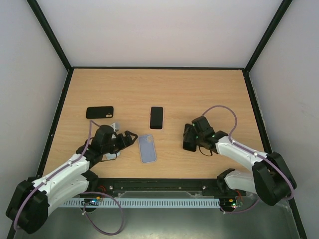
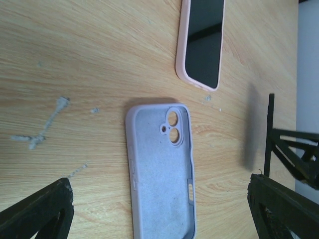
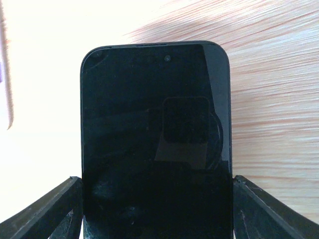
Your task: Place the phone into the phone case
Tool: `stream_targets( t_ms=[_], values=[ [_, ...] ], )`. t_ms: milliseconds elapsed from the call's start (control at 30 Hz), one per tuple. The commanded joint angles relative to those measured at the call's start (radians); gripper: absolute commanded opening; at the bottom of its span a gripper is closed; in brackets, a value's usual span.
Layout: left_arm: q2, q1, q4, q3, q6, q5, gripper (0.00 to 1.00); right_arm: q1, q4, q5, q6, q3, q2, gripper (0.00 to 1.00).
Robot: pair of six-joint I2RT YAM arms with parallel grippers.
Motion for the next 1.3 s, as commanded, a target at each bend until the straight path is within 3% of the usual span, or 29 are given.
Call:
stream_targets(
  t_ms=[0,300,567,767,1267],
  values=[
    [-0.037,0.058,-0.089,0.020,0.043,0.034,0.94,0.095,0.044,-0.045,0.047,0.059,-0.015,0.66],
    [-0.076,0.144,-0.109,-0.006,0.039,0.107,0.94,0.376,0.182,-0.057,0.104,0.172,0.117,0.66],
    [-0.143,0.223,-0.151,-0.011,0.046,0.153,0.93,0.517,0.276,-0.089,0.134,0.303,0.316,0.66],
    [-0.167,0.264,-0.179,-0.016,0.066,0.182,0.93,0.545,0.283,-0.088,0.143,0.365,0.430,0.66],
    [-0.175,0.275,-0.174,-0.028,0.066,0.187,0.92,0.573,0.278,-0.072,0.262,0.377,0.522,0.66]
  ],
)
